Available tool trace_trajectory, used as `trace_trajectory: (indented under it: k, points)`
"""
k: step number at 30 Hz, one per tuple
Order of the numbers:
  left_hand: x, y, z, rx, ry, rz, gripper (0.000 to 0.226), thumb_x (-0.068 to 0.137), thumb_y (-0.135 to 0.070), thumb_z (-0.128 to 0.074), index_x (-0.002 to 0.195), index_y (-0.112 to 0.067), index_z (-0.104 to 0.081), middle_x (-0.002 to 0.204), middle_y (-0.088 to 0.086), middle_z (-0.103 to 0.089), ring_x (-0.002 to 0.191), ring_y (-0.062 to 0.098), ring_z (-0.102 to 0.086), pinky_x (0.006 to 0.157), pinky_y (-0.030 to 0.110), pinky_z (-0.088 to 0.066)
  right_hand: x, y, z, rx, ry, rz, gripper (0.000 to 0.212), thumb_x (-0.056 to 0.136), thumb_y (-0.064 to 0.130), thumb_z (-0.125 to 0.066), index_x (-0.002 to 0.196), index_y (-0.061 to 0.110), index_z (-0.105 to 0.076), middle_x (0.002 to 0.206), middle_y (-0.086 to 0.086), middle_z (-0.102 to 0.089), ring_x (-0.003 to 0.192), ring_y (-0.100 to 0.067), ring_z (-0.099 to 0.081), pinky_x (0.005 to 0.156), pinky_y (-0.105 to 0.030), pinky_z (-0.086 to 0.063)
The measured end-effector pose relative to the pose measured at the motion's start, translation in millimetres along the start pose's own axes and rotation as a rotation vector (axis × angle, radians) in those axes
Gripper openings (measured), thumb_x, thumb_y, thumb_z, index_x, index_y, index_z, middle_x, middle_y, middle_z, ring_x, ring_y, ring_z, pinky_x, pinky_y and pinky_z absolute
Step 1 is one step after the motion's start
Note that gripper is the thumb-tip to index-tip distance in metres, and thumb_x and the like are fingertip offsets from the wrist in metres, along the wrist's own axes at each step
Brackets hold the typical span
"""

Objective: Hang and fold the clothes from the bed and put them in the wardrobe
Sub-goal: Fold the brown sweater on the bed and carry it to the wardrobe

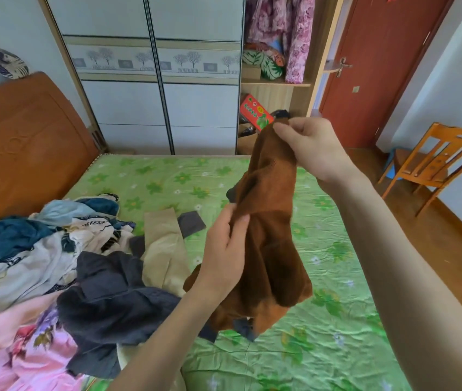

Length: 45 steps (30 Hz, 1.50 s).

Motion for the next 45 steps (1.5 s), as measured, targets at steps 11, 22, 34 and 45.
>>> trace_trajectory:
  k: [11,22,34,45]
  points:
    - [47,18,15,-0.509,-0.394,0.401,0.025,0.111,-0.033,-0.051,0.117,-0.018,-0.07,0.103,0.005,-0.079,0.09,0.02,-0.078,0.073,0.034,-0.066,-143,-99,-40,0.081,0.151,0.16,0.043,0.104,0.057,-0.045,0.118,0.017,-0.055,0.108,0.01,-0.061,0.099,-0.012,-0.06,0.086,-0.03,-0.046]
    - [50,38,63,-0.046,-0.322,0.394,0.026,0.113,-0.033,-0.044,0.108,-0.026,-0.069,0.111,0.005,-0.073,0.104,0.022,-0.071,0.091,0.039,-0.059,-115,-104,-35,0.038,0.131,0.004,0.024,0.097,0.045,-0.07,0.094,0.022,-0.073,0.088,-0.002,-0.075,0.083,-0.021,-0.073,0.076,-0.049,-0.056]
    - [42,-2,57,0.551,-0.112,0.07,0.043,0.11,-0.051,-0.037,0.085,-0.021,-0.055,0.077,0.001,-0.058,0.072,0.019,-0.056,0.065,0.035,-0.042,-67,-23,-72,-0.003,0.368,0.042,0.071,0.104,0.054,-0.052,0.084,-0.014,-0.051,0.07,-0.027,-0.045,0.065,-0.029,-0.048,0.07,-0.037,-0.045]
    - [2,47,-4,0.589,0.188,-0.073,0.045,0.09,-0.074,-0.062,0.117,-0.04,-0.051,0.11,-0.018,-0.059,0.102,0.002,-0.06,0.085,0.023,-0.051,-54,-13,-28,-0.021,0.176,0.084,0.057,0.109,0.032,-0.056,0.072,-0.009,-0.042,0.069,-0.012,-0.036,0.064,-0.023,-0.038,0.068,-0.03,-0.04]
Point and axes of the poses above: each hand's wrist, its own x-axis towards the middle knuckle, its own z-axis out of the back of the hand, y = z × x, the point moved 10 cm from there along x, towards the middle knuckle
